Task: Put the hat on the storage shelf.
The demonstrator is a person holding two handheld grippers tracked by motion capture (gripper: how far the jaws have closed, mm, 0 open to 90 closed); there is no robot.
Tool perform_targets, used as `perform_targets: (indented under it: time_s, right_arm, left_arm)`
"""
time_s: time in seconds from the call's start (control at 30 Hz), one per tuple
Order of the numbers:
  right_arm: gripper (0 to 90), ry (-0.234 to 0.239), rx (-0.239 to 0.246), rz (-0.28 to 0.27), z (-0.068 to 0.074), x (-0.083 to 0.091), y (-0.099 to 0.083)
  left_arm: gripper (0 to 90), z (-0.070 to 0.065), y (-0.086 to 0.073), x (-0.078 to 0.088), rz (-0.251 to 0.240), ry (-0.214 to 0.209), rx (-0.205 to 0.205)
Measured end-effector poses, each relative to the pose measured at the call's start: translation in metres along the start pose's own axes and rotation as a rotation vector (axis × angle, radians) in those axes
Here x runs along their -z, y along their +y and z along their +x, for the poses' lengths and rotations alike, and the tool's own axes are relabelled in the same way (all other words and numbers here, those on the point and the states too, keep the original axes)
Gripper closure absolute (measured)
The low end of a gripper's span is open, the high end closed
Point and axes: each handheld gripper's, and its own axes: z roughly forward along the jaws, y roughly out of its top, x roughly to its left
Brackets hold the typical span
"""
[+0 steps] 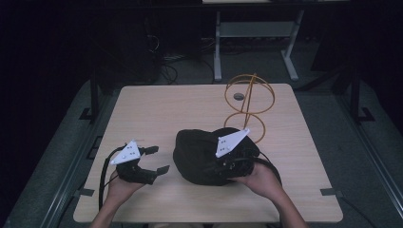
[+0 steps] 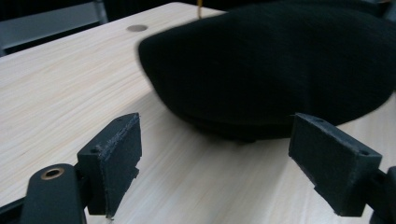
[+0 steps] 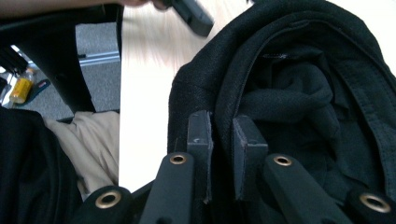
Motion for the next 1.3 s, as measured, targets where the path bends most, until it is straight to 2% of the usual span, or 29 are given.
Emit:
perform_targets:
  time_s: [0.03,0.07,0.1,0.13,0.23,0.37,0.5,0.53,0.7,0.77,0.87,0.97,1.03,1.13,1.23,1.3]
  right_arm:
    - [79.3,-0.002,0.01,-0.005,-0.001,0.001,0.001]
    - [79.3,-0.006,0.009,-0.015,0.0,0.005,0.005]
    - [79.3,-0.006,0.009,-0.015,0.0,0.005,0.005]
    - [79.3,-0.01,0.012,-0.025,-0.001,0.007,0.008]
    - [79.3,-0.017,0.012,-0.036,-0.002,0.01,0.012]
    - [79.3,-0.02,0.008,-0.067,-0.004,0.017,0.019]
    - [79.3,-0.022,0.019,-0.065,-0.007,0.021,0.027]
    - [79.3,-0.024,0.019,-0.071,-0.008,0.023,0.03]
    - [79.4,-0.02,0.021,-0.085,-0.009,0.027,0.033]
    - [79.3,-0.017,0.023,-0.085,-0.01,0.028,0.034]
    - [79.4,-0.008,0.03,-0.077,-0.01,0.026,0.036]
    - [79.5,-0.003,0.033,-0.074,-0.01,0.024,0.038]
    - [79.6,-0.006,0.048,-0.072,-0.011,0.024,0.038]
    - [79.5,-0.013,0.018,-0.093,-0.012,0.029,0.038]
    - [79.5,-0.012,0.006,-0.103,-0.014,0.033,0.036]
    - [79.5,-0.012,0.008,-0.117,-0.015,0.035,0.035]
  left_arm:
    - [16.9,-0.001,0.001,-0.001,0.002,-0.006,-0.008]
    - [17.0,-0.003,0.003,-0.004,0.017,-0.03,-0.02]
    - [17.2,-0.003,0.003,-0.004,0.017,-0.03,-0.02]
    - [18.9,-0.002,0.005,-0.007,0.018,-0.052,-0.033]
    - [19.8,-0.001,0.006,-0.01,0.015,-0.064,-0.031]
    - [19.7,-0.001,0.012,-0.016,-0.018,-0.081,-0.018]
    - [18.8,-0.002,0.019,-0.023,-0.054,-0.061,-0.044]
    - [18.9,-0.003,0.023,-0.024,-0.093,-0.059,-0.053]
    - [19.5,-0.005,0.031,-0.028,-0.116,-0.066,-0.059]
    - [20.4,-0.007,0.034,-0.033,-0.128,-0.056,-0.071]
    - [32.3,-0.006,0.039,-0.035,-0.149,-0.027,-0.102]
    - [38.0,-0.005,0.045,-0.038,-0.154,-0.016,-0.104]
    - [38.8,-0.004,0.047,-0.038,-0.161,-0.03,-0.088]
    - [33.0,-0.004,0.043,-0.036,-0.164,-0.054,-0.068]
    - [29.0,-0.005,0.037,-0.031,-0.147,-0.058,-0.073]
    - [28.7,-0.004,0.034,-0.027,-0.149,-0.074,-0.058]
